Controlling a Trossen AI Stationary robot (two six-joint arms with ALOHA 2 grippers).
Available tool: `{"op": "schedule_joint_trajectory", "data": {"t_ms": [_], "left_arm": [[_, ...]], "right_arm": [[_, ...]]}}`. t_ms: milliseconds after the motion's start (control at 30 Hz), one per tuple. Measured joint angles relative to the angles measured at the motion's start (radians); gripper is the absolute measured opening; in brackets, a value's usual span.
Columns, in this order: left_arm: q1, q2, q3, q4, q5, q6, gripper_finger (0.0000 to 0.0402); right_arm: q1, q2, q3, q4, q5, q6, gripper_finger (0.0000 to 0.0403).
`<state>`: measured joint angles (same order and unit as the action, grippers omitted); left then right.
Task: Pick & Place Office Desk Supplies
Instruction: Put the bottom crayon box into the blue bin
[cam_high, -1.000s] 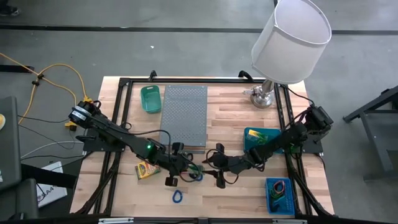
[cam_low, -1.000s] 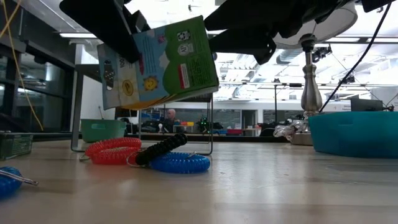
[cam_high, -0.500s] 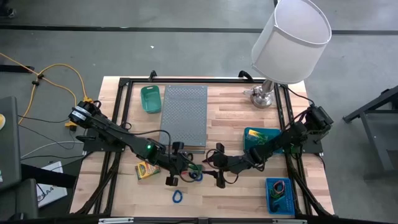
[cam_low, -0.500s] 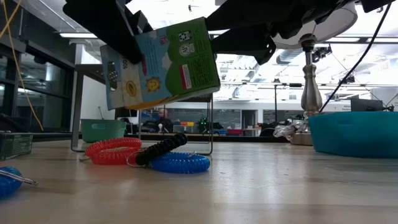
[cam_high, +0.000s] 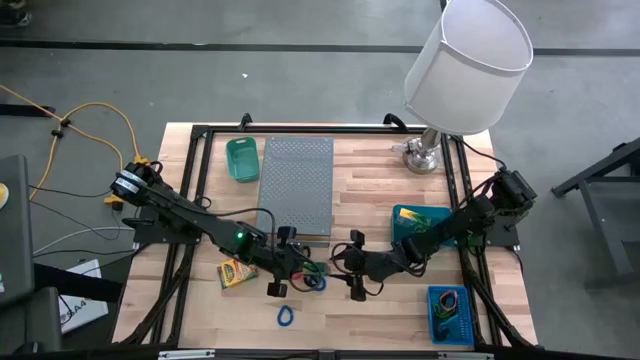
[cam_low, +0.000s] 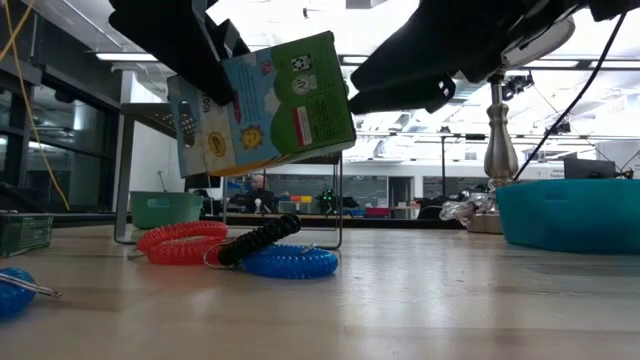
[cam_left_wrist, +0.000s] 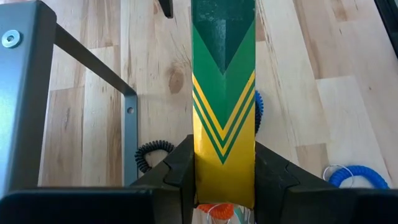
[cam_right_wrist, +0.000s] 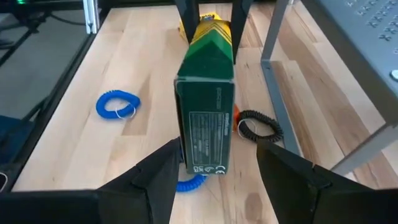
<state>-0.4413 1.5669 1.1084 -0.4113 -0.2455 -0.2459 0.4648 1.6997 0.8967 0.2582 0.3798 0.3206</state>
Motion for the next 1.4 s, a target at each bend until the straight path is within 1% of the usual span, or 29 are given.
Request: {"op": "schedule_joint_trajectory", "data": {"t_ms": [200, 567, 800, 1000, 1200, 1300, 1400], "left_arm": [[0.002, 0.000, 0.000, 0.001, 0.003, 0.002, 0.0100], [0.030, 0.000, 0.000, 0.028, 0.004, 0.003, 0.0100], [0.032, 0.000, 0.000, 0.058, 0.005, 0.013, 0.0100], [0.032, 0.000, 0.000, 0.111, 0.006, 0.052, 0.0100], [0.032, 0.000, 0.000, 0.146, 0.006, 0.067, 0.0100], [0.032, 0.000, 0.000, 0.146, 0.005, 0.067, 0.0100], [0.032, 0.000, 0.000, 0.146, 0.005, 0.067, 0.0100]], "right_arm": [[0.000, 0.000, 0.000, -0.008, -0.003, 0.045, 0.0204], [0.000, 0.000, 0.000, -0.003, -0.005, 0.049, 0.0204], [-0.002, 0.000, 0.000, 0.050, 0.010, 0.007, 0.0204], [-0.019, 0.000, 0.000, 0.122, 0.003, -0.037, 0.0204], [-0.034, 0.000, 0.000, 0.128, -0.023, -0.035, 0.0204], [-0.033, 0.000, 0.000, 0.127, -0.024, -0.035, 0.0198], [-0.033, 0.000, 0.000, 0.126, -0.026, -0.034, 0.0181]]}}
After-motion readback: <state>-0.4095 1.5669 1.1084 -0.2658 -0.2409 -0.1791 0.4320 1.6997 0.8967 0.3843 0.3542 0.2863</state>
